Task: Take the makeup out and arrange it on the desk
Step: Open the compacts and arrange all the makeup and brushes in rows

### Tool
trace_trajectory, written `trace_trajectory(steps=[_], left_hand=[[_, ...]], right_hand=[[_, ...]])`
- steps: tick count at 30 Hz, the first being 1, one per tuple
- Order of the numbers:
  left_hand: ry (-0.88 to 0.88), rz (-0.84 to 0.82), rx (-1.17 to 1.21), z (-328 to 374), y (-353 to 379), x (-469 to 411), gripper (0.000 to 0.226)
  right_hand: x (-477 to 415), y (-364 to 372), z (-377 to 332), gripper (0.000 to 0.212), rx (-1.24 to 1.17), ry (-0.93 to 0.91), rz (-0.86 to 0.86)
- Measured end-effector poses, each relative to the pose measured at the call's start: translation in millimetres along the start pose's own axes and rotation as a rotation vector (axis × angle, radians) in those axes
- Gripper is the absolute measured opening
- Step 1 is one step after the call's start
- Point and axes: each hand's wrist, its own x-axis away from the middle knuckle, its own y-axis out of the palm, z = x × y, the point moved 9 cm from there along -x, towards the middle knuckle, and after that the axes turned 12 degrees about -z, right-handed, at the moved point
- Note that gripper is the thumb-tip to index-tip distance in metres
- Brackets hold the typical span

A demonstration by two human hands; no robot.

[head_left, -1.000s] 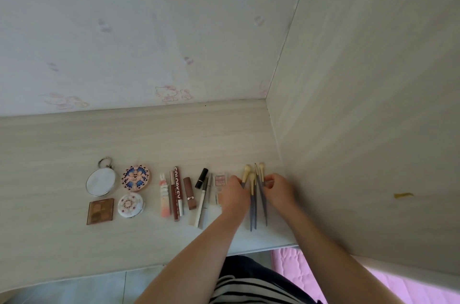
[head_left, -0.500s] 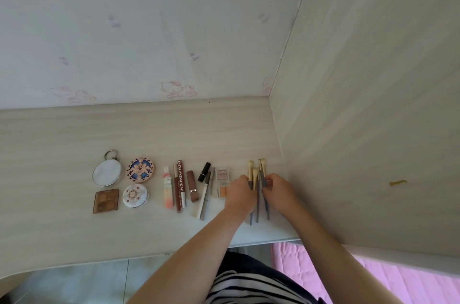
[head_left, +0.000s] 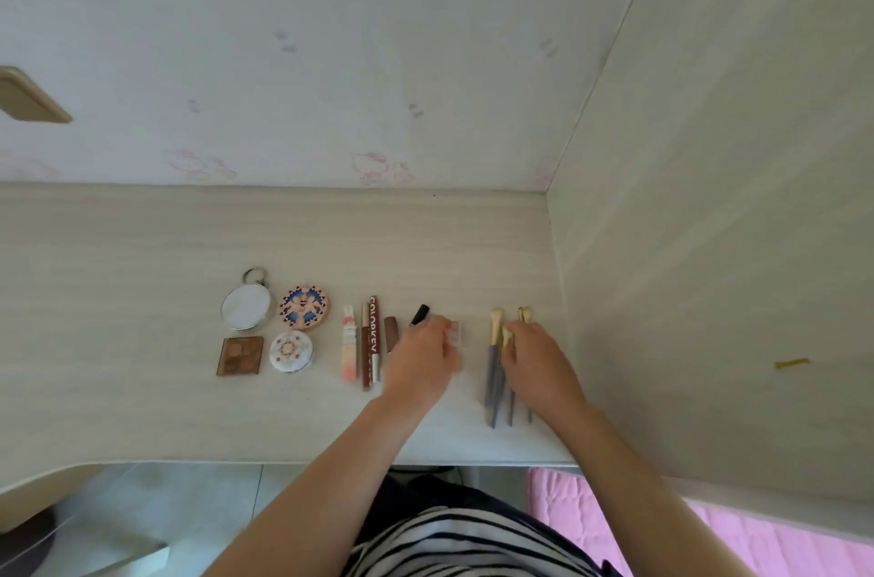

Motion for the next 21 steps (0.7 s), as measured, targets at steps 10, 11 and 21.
trace_trajectory(steps=[10,11,21], left_hand=[[0.006,0.204,-0.152,-68.6,-60.2,37.1,0.030],[0.003,0.212,-0.152,-78.1,-65.5,40.4,0.032],[-0.078,0.293,-0.071,-191.1,-144.1,59.2,0.023]], right_hand=[[-5.8,21.8,-99.1,0.037,0.145,-0.187,-0.049],[-6.8,25.2,-110.5,0.037,0.155,-0.207,-0.054],[-24.1,78.4,-220.4,0.035,0.189,-0.258,-0.059]])
